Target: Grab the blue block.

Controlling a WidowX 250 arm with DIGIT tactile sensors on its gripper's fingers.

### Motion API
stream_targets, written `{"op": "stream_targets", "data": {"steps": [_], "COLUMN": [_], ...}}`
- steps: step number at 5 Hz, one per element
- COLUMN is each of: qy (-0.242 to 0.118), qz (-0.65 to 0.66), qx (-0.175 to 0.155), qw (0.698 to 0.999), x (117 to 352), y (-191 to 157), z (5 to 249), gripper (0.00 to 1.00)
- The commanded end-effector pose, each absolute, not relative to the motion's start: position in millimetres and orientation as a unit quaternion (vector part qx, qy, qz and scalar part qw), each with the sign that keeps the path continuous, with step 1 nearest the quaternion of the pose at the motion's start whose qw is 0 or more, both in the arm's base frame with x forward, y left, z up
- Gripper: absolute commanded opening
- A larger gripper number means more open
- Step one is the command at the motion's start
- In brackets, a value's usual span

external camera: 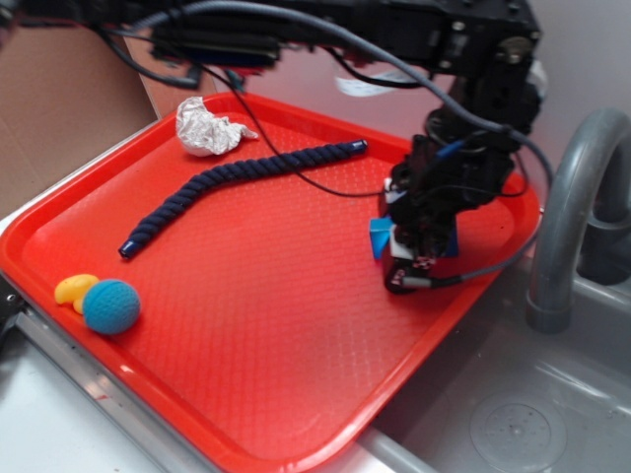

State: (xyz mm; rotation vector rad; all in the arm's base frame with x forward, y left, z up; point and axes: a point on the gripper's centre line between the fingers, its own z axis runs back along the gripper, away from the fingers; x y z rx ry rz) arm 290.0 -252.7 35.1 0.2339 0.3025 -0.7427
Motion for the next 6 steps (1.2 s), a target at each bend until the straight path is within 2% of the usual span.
{"op": "stream_targets", "data": {"steps": [1, 2, 3, 4, 5, 6], "qy": [0.028, 0.03, 0.006, 0.001, -0.042, -0.07], "qz": [-0.142, -0.025, 0.07, 0.111, 0.154, 0.157], "qx": [0.065, 0.07, 0.065, 0.085, 0.074, 0.057], "qw": [0.987, 0.997, 0.995, 0.99, 0.984, 0.984], "x": [241.3, 220.5, 198.1, 187.5, 170.8, 168.0], "y": [-184.9, -151.3, -123.5, -111.8, -93.8, -87.2], "z": [162.2, 189.2, 214.5, 225.6, 239.6, 236.8], "gripper": [0.0, 0.0, 0.0, 0.0, 0.0, 0.0]}}
